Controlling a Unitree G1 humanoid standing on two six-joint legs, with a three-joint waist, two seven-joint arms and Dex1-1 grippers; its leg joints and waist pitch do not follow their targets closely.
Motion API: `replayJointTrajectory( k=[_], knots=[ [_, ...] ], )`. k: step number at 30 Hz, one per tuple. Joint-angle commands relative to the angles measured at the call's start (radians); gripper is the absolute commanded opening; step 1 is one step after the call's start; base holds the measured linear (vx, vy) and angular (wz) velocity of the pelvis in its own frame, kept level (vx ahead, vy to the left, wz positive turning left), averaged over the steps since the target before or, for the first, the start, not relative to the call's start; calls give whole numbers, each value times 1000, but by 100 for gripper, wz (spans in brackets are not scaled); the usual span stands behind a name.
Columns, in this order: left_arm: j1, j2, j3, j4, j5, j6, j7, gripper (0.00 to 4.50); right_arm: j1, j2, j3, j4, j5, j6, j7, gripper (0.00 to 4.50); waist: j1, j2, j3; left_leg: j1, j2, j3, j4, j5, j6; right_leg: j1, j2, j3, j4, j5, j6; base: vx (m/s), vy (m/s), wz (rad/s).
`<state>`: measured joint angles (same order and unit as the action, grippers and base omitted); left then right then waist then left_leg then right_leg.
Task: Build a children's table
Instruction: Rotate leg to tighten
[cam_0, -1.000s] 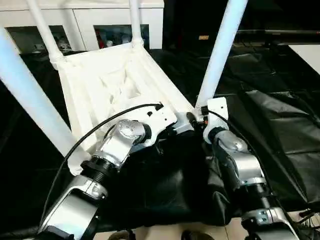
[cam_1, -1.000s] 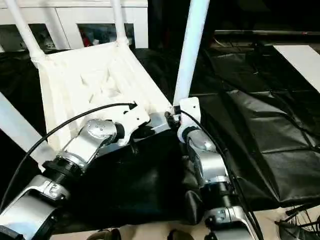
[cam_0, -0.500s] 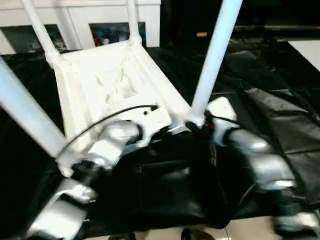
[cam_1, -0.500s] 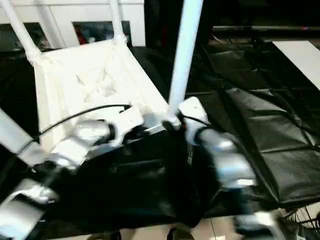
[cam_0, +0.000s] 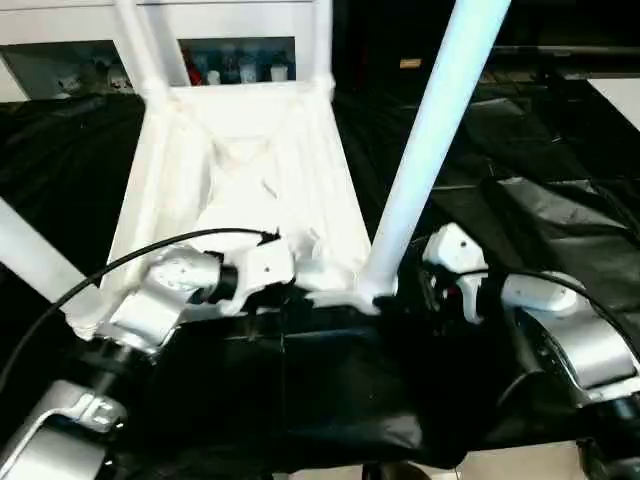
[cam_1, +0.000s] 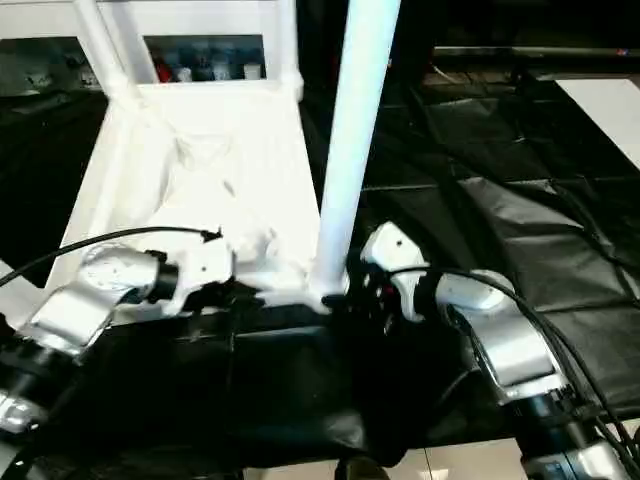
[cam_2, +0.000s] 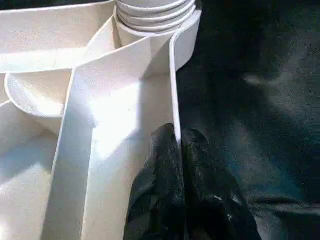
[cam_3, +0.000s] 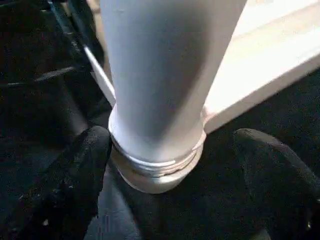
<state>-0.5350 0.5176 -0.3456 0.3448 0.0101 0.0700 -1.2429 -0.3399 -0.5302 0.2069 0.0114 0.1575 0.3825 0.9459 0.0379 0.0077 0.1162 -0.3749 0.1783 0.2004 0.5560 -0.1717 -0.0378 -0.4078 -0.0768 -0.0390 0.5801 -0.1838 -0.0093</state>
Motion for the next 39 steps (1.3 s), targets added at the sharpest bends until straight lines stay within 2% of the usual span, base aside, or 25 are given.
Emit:
replayJointTrajectory(
  k=[1, 8, 23, 35, 39],
  knots=[
    [38, 7, -78, -15, 8, 7, -82, 0, -8, -6, -6, -7, 4, -13, -2, 411, 2, -4, -58, 19, 56, -18, -55, -147, 81, 45, -63, 44, -44, -80, -280, 0, 0, 0],
    [33, 3, -76, -27, 9, 15, -90, 0, -22, 6, 23, 28, 4, -54, 34, 411, 2, -4, -63, 18, 54, -17, -49, -90, 107, 49, -62, 43, -34, 9, -299, 0, 0, 0],
    [35, 4, -73, -30, 13, 24, -77, 0, -34, 38, 46, 72, 2, -92, 60, 279, 7, -6, -62, 19, 54, -17, -49, -126, 90, 47, -63, 44, -38, -62, -285, 0, 0, 0],
    [32, 4, -74, -24, 23, 26, -70, 0, -23, 44, 50, 82, -7, -104, 60, 263, 6, -5, -61, 18, 52, -18, -47, -119, 96, 47, -61, 43, -36, -44, -289, 0, 0, 0],
    [9, -41, -45, 35, 50, 57, 46, 0, -10, 93, 19, 96, -19, -68, -50, 263, 5, -6, -58, 18, 53, -17, -49, -139, 86, 44, -62, 44, -41, -78, -285, 0, 0, 0]
  ],
)
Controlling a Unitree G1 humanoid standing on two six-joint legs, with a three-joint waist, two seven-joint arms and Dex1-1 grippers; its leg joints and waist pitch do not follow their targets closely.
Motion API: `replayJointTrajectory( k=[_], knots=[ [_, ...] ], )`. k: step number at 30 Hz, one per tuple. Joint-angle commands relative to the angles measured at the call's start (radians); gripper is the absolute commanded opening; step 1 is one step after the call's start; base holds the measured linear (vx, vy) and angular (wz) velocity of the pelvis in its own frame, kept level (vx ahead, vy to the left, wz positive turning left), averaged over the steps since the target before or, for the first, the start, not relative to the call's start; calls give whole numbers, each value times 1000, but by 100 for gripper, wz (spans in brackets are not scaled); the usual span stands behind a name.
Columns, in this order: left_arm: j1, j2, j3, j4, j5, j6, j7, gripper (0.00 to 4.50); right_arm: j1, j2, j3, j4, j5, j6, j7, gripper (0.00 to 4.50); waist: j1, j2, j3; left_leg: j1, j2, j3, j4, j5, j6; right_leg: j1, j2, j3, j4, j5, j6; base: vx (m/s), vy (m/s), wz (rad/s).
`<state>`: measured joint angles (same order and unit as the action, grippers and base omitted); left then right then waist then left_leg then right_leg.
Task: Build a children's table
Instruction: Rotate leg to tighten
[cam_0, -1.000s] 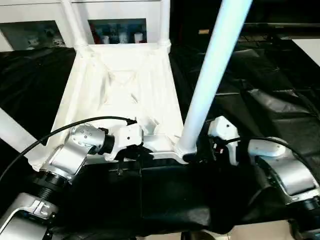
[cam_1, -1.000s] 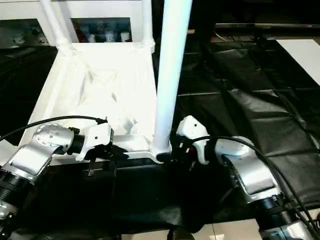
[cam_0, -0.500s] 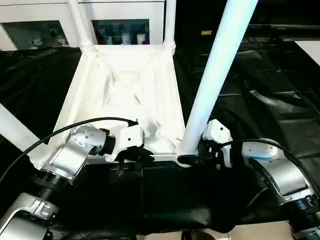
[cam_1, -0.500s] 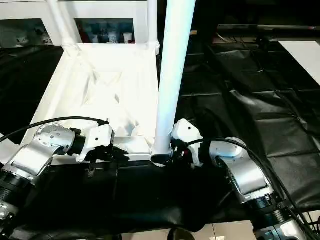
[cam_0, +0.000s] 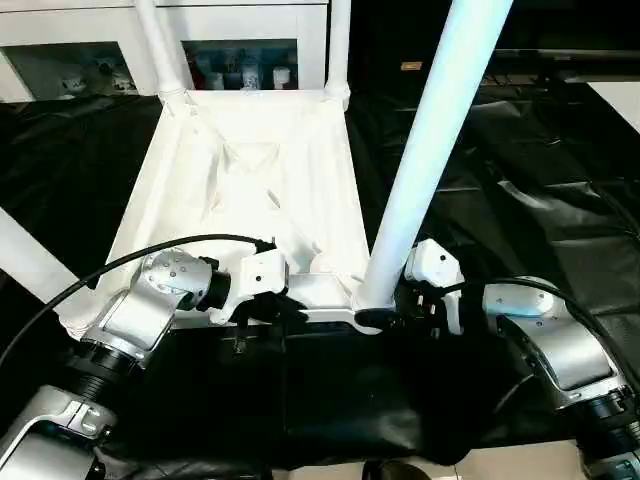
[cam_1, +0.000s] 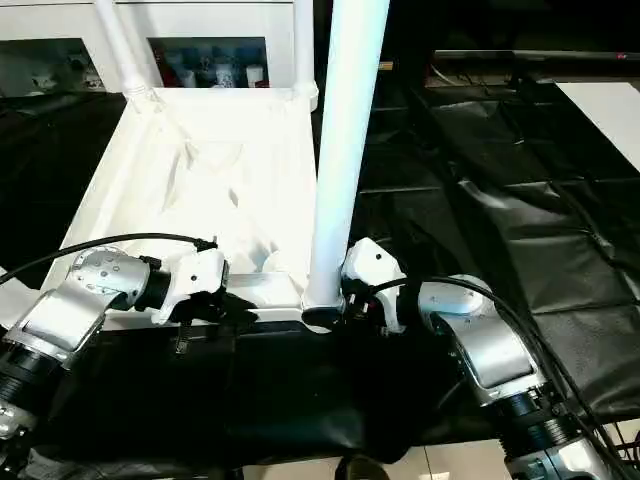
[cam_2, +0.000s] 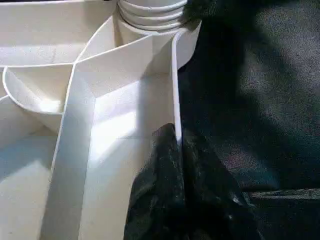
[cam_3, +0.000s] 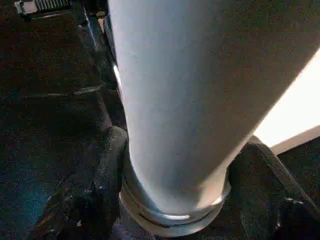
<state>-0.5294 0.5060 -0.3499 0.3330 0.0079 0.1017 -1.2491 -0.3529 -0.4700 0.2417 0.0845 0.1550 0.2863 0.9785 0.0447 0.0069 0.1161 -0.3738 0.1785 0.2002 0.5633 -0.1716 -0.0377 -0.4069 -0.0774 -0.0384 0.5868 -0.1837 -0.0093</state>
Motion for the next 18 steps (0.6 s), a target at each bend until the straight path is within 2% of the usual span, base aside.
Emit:
replayJointTrajectory(
  k=[1, 2, 5, 6, 7, 9, 11, 13, 14, 16, 18],
  knots=[
    [-5, -49, -30, 66, 56, 35, 90, 0, 3, 58, -30, 35, -26, 41, -138, 263, -3, -6, -54, 16, 51, -17, -59, -164, 74, 41, -61, 44, -54, -127, -278, 0, 0, 0],
    [-11, -60, -24, 77, 58, 45, 112, 0, 3, 72, -37, 43, -31, 51, -169, 263, -4, -7, -52, 18, 50, -18, -61, -187, 62, 39, -61, 44, -59, -168, -271, 0, 0, 0],
    [-36, -111, -22, 123, 85, 69, 203, 0, 4, 158, -65, 69, -45, 109, -314, 263, -9, -9, -44, 22, 48, -26, -69, -297, 3, 32, -68, 46, -82, -423, -192, -34, -1, 0],
    [-44, -129, -24, 137, 93, 74, 230, 0, 3, 189, -72, 72, -48, 128, -357, 263, -11, -8, -43, 22, 48, -28, -70, -306, -1, 29, -68, 47, -84, -445, -181, 0, 0, 0],
    [-54, -151, -23, 150, 97, 86, 256, 0, 2, 224, -79, 72, -51, 146, -404, 263, -12, -8, -41, 26, 48, -30, -74, -327, -13, 23, -67, 47, -91, -486, -160, 0, 0, 0],
    [-63, -173, -21, 161, 100, 97, 284, 0, 0, 259, -89, 71, -47, 168, -447, 262, -14, -10, -41, 26, 48, -33, -76, -340, -20, 22, -68, 47, -93, -516, -138, 0, 0, 0],
    [-95, -237, -11, 201, 100, 123, 359, 0, -23, 352, -124, 101, -47, 200, -577, 262, -15, -8, -40, 28, 45, -34, -77, -357, -27, 13, -68, 47, -101, -551, -121, 0, 0, 0],
    [-117, -279, -4, 235, 102, 132, 410, 0, -46, 409, -151, 141, -47, 205, -664, 262, -18, -7, -40, 27, 44, -37, -80, -365, -34, 14, -69, 45, -101, -560, -116, 0, 0, 0],
    [-135, -309, 0, 264, 108, 138, 452, 0, -64, 443, -159, 174, -56, 193, -718, 262, -18, -4, -42, 27, 45, -39, -81, -365, -38, 15, -70, 44, -102, -551, -111, 0, 0, 0],
    [-152, -340, 0, 296, 119, 142, 489, 0, -80, 467, -139, 201, -84, 168, -745, 262, -17, -2, -47, 31, 46, -37, -83, -354, -43, 15, -66, 43, -101, -478, -120, 0, 0, 0],
    [-161, -355, -4, 314, 132, 138, 501, 0, -85, 479, -120, 207, -105, 161, -748, 262, -14, -3, -48, 29, 46, -34, -85, -341, -35, 18, -64, 45, -98, -420, -129, 0, 0, 0]
  ],
)
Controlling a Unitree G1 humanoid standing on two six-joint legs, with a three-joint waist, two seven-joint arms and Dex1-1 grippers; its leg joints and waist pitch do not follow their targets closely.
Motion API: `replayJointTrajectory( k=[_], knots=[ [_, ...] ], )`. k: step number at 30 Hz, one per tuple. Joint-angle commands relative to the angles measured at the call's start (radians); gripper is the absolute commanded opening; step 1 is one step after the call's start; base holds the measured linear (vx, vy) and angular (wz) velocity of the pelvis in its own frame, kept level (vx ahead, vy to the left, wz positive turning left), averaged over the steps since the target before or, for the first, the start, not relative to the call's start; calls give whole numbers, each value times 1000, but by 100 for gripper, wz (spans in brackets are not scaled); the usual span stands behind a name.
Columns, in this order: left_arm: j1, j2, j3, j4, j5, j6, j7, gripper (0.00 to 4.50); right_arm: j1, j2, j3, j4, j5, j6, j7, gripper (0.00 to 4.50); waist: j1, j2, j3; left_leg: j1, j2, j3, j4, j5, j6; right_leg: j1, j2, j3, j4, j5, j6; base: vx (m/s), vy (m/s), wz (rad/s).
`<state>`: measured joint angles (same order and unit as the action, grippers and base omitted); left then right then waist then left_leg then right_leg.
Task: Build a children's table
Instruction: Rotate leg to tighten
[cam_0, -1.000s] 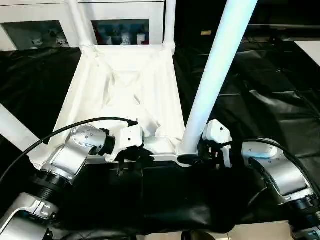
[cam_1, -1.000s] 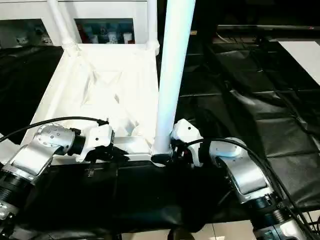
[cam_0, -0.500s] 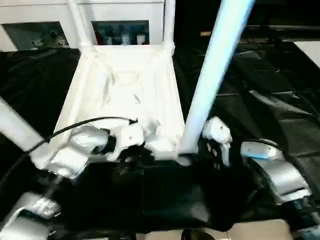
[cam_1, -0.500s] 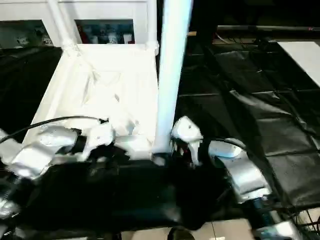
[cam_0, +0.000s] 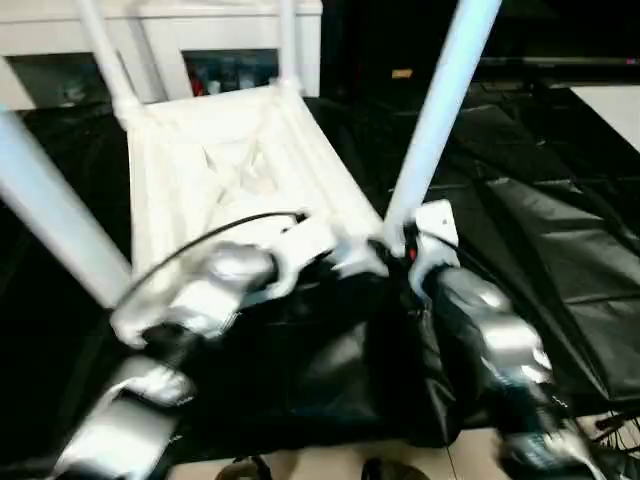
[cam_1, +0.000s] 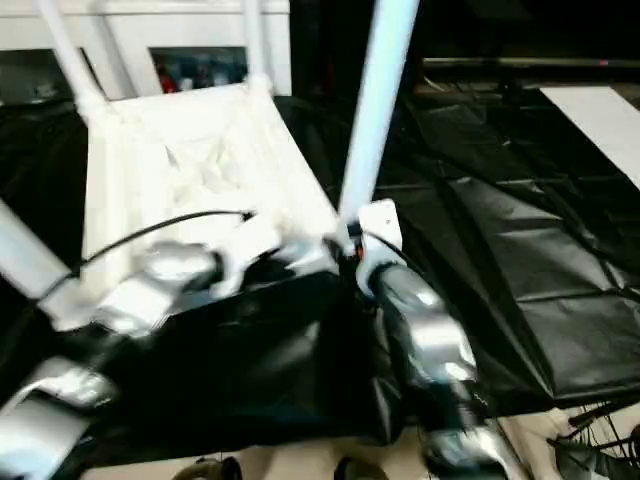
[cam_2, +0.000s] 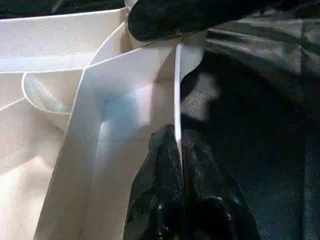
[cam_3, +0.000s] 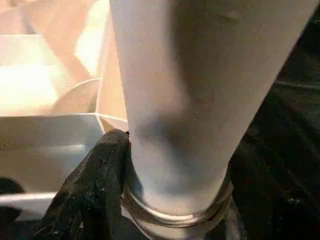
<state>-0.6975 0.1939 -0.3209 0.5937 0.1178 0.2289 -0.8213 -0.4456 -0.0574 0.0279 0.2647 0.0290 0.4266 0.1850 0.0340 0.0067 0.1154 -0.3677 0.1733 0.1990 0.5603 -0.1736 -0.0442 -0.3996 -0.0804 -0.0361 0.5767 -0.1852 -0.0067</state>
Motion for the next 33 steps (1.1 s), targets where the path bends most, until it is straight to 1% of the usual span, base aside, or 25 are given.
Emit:
replayJointTrajectory(
  k=[1, 3, 4, 7, 8, 10, 12, 13, 14, 15, 18, 19, 20, 21, 22, 23, 24, 25, 26, 27, 28, 29, 30, 32, 33],
  knots=[
    [7, -46, -36, 56, 28, 8, 74, 0, 8, 71, 97, 26, 8, 18, 32, 262, -3, -2, -48, 24, 51, -32, -81, -339, -26, 10, -60, 43, -87, -406, -135, 0, 0, 0],
    [8, -43, -48, 53, 41, -3, 65, 0, 12, 79, 90, 15, 12, 23, 37, 262, -3, -3, -49, 18, 50, -31, -83, -334, -14, 16, -63, 43, -85, -386, -144, 0, 0, 0],
    [14, -36, -54, 44, 45, -6, 53, 0, 19, 83, 75, -4, 35, 22, 55, 318, -2, -2, -50, 20, 51, -31, -82, -330, -10, 16, -65, 44, -85, -382, -145, 0, 0, 0],
    [22, -21, -59, 34, 47, -11, 36, 0, 23, 78, 61, -24, 50, 16, 68, 334, 1, -3, -50, 19, 52, -30, -82, -324, -1, 17, -66, 45, -86, -389, -146, 0, 0, 0],
    [24, -14, -62, 33, 49, -19, 29, 0, 22, 73, 57, -27, 49, 8, 63, 334, 1, 1, -52, 19, 52, -30, -82, -320, -1, 18, -67, 45, -86, -387, -147, 0, 0, 0],
    [29, -4, -61, 30, 48, -29, 18, 0, 21, 62, 50, -38, 58, 4, 71, 364, 0, -1, -51, 15, 52, -31, -83, -315, -1, 20, -67, 43, -85, -388, -147, 0, 0, 0],
    [40, 15, -62, 15, 48, -41, -5, 0, 21, 28, 50, -64, 53, 3, 91, 378, 0, -1, -52, 15, 53, -32, -84, -314, -2, 21, -67, 43, -85, -387, -147, 0, 0, 0],
    [49, 30, -61, 3, 48, -46, -19, 0, 22, -5, 49, -88, 55, 17, 121, 396, 1, -2, -53, 13, 54, -31, -83, -298, 3, 23, -65, 43, -81, -357, -150, 0, 0, 0],
    [53, 37, -58, -3, 50, -48, -24, 0, 23, -22, 46, -101, 57, 29, 140, 396, 0, -3, -54, 12, 55, -30, -83, -290, 7, 24, -64, 43, -79, -345, -153, 0, 0, 0],
    [57, 42, -57, -8, 50, -51, -31, 0, 25, -41, 49, -113, 58, 38, 163, 408, 1, -1, -53, 11, 54, -29, -82, -280, 13, 24, -63, 43, -78, -328, -156, 0, 0, 0],
    [69, 58, -48, -19, 49, -42, -32, 0, 42, -134, 101, -162, 53, 52, 292, 426, 3, -4, -55, 9, 53, -25, -76, -244, 28, 30, -63, 42, -73, -281, -174, 0, 0, 0],
    [94, 89, -45, -48, 34, -56, -73, 0, 73, -274, 139, -236, 63, 47, 460, 434, 6, -4, -53, 5, 54, -27, -74, -228, 40, 38, -62, 41, -71, -260, -172, 0, 0, 0],
    [102, 99, -47, -57, 28, -67, -91, 0, 80, -312, 145, -254, 67, 44, 498, 434, 12, -5, -53, 9, 56, -24, -70, -215, 58, 37, -63, 44, -69, -230, -173, 0, 0, 0],
    [107, 104, -49, -64, 24, -73, -103, 0, 82, -329, 147, -260, 65, 39, 512, 443, 8, -4, -52, 5, 56, -23, -70, -210, 66, 35, -64, 44, -68, -222, -180, 0, 0, 0],
    [121, 124, -57, -86, 13, -90, -144, 0, 87, -380, 153, -273, 51, 14, 549, 443, 7, -3, -54, 2, 54, -24, -69, -200, 70, 37, -65, 42, -66, -218, -187, 0, 0, 0],
    [135, 145, -69, -108, 0, -125, -194, 0, 88, -416, 149, -276, 36, -11, 571, 443, 4, -7, -57, -7, 51, -27, -67, -177, 75, 45, -64, 38, -60, -200, -194, 0, 0, 0],
    [152, 175, -80, -142, -12, -134, -243, 0, 88, -449, 140, -278, 34, -29, 600, 443, 3, -5, -58, -4, 53, -26, -64, -166, 82, 41, -65, 39, -61, -185, -202, 0, 0, 0],
    [166, 201, -91, -168, -23, -157, -290, 0, 87, -471, 133, -277, 33, -45, 623, 443, 3, -4, -62, -1, 55, -26, -62, -148, 91, 42, -66, 40, -55, -147, -223, 0, 0, 0],
    [175, 218, -96, -185, -29, -170, -318, 0, 86, -484, 129, -278, 35, -51, 637, 443, 3, -2, -64, 1, 55, -24, -60, -135, 95, 41, -63, 41, -52, -119, -233, 0, 0, 0],
    [181, 228, -98, -198, -35, -172, -338, 0, 86, -491, 126, -280, 42, -48, 648, 443, 4, 2, -63, 7, 57, -20, -57, -114, 107, 37, -59, 42, -48, -65, -256, 0, 0, 0],
    [191, 247, -100, -221, -46, -163, -369, 0, 89, -503, 127, -287, 59, -44, 679, 443, 3, 1, -63, 6, 56, -18, -56, -107, 117, 40, -55, 40, -41, -22, -276, 0, 0, 0],
    [194, 255, -100, -231, -50, -159, -380, 0, 92, -509, 129, -292, 67, -44, 695, 443, 4, 4, -63, 7, 58, -17, -54, -104, 123, 39, -57, 40, -38, -3, -284, 0, 0, 0],
    [197, 264, -98, -244, -56, -158, -394, 0, 97, -517, 134, -300, 78, -45, 716, 443, 4, 2, -63, 7, 59, -17, -54, -97, 131, 39, -56, 38, -37, 12, -294, 0, 0, 0],
    [203, 280, -92, -273, -72, -155, -423, 0, 104, -532, 149, -315, 97, -48, 748, 443, 4, -1, -61, 7, 60, -17, -54, -97, 133, 40, -57, 38, -36, 9, -300, 0, 0, 0],
    [205, 286, -91, -282, -77, -153, -431, 0, 103, -534, 152, -318, 103, -45, 752, 443, 6, 1, -61, 8, 62, -17, -55, -102, 132, 41, -59, 38, -36, -2, -301, 0, 0, 0]
  ],
)
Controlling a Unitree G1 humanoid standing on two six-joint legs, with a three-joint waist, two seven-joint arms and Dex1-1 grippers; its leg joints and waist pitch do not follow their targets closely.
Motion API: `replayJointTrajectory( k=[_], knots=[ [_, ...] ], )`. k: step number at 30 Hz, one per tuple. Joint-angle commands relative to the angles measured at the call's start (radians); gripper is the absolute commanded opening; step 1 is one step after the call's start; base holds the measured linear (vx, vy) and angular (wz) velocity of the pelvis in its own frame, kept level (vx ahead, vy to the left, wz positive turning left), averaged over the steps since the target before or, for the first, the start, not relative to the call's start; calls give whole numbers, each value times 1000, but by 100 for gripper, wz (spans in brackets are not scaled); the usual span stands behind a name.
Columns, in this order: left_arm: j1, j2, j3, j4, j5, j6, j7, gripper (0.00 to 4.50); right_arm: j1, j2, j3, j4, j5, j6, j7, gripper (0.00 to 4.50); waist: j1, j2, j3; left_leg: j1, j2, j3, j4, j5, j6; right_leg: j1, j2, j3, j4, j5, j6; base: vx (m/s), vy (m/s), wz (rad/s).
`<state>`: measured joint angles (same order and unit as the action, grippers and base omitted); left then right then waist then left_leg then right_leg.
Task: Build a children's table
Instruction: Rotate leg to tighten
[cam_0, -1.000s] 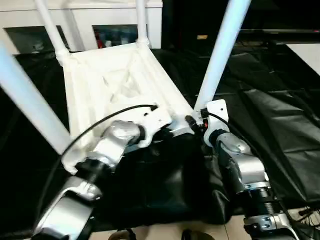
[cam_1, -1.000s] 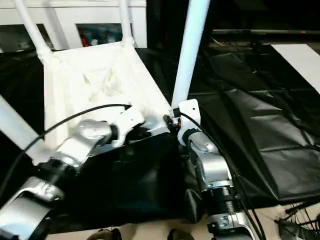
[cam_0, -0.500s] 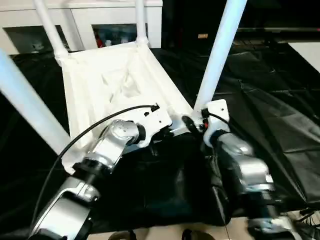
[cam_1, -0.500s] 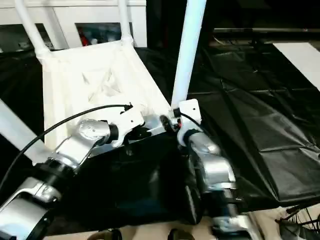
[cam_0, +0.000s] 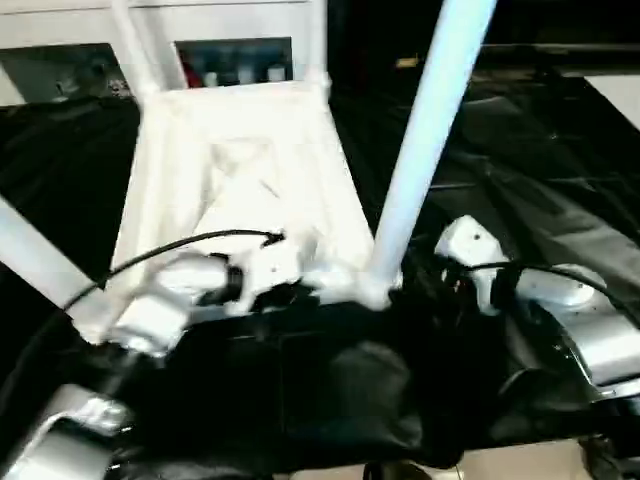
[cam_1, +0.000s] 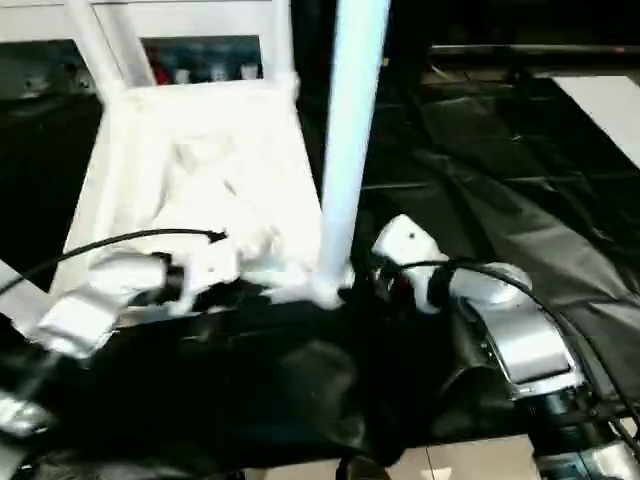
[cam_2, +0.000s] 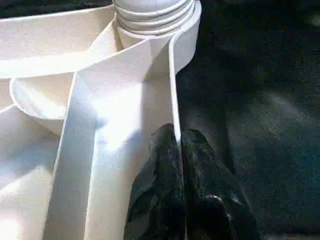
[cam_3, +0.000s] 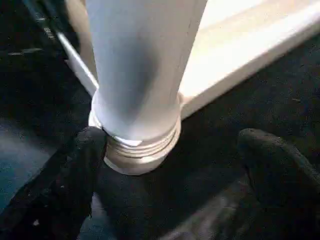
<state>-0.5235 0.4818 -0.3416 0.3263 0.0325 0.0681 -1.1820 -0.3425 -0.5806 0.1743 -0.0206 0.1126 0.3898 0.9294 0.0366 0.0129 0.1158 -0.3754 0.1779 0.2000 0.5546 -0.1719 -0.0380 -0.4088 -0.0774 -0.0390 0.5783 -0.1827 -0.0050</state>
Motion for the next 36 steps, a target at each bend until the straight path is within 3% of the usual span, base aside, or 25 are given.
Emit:
replayJointTrajectory(
  k=[1, 7, 13, 18, 21, 24, 25, 29, 36],
  knots=[
    [32, 1, -69, -20, 6, 8, -74, 0, -1, -11, 8, -34, 25, -4, 11, 443, 3, -5, -60, 17, 58, -17, -50, -111, 122, 48, -61, 42, -39, -20, -302, 0, 0, 0],
    [28, 6, -67, -29, -7, 8, -83, 0, -13, 14, 37, -2, 35, -33, 52, 443, 3, -6, -60, 19, 56, -18, -51, -137, 94, 48, -63, 44, -42, -63, -294, 0, 0, 0],
    [23, 1, -66, -33, -6, 17, -83, 0, -28, 60, 56, 42, 47, -47, 77, 443, 1, -9, -63, 17, 55, -17, -47, -110, 108, 50, -63, 43, -36, -24, -305, 0, 0, 0],
    [22, 2, -63, -29, -2, 18, -80, 0, -39, 83, 66, 71, 60, -56, 85, 443, 9, -7, -63, 19, 56, -16, -46, -99, 111, 48, -60, 42, -33, -13, -309, 0, 0, 0],
    [22, 3, -63, -28, -2, 19, -78, 0, -42, 88, 74, 85, 46, -64, 96, 410, 8, -11, -62, 17, 54, -17, -46, -119, 102, 49, -62, 43, -35, -45, -300, 0, 0, 0],
    [23, 3, -62, -29, -1, 20, -78, 0, -44, 90, 74, 93, 40, -71, 103, 405, 7, -11, -61, 17, 54, -17, -47, -133, 91, 48, -63, 43, -38, -81, -291, 0, 0, 0],
    [23, 3, -61, -28, 0, 20, -78, 0, -46, 90, 72, 98, 40, -74, 103, 372, 6, -10, -62, 18, 54, -17, -46, -130, 90, 48, -63, 44, -37, -78, -290, 0, 0, 0],
    [22, 4, -61, -26, 0, 21, -76, 0, -51, 82, 75, 111, 42, -85, 104, 355, 6, -8, -64, 17, 53, -18, -44, -113, 97, 49, -61, 43, -33, -43, -296, 0, 0, 0],
    [17, 3, -62, -19, 2, 17, -77, 0, -49, 87, 79, 121, 31, -98, 104, 287, 6, -8, -64, 17, 53, -17, -43, -112, 102, 49, -61, 43, -33, -38, -300, 0, 0, 0]
  ],
)
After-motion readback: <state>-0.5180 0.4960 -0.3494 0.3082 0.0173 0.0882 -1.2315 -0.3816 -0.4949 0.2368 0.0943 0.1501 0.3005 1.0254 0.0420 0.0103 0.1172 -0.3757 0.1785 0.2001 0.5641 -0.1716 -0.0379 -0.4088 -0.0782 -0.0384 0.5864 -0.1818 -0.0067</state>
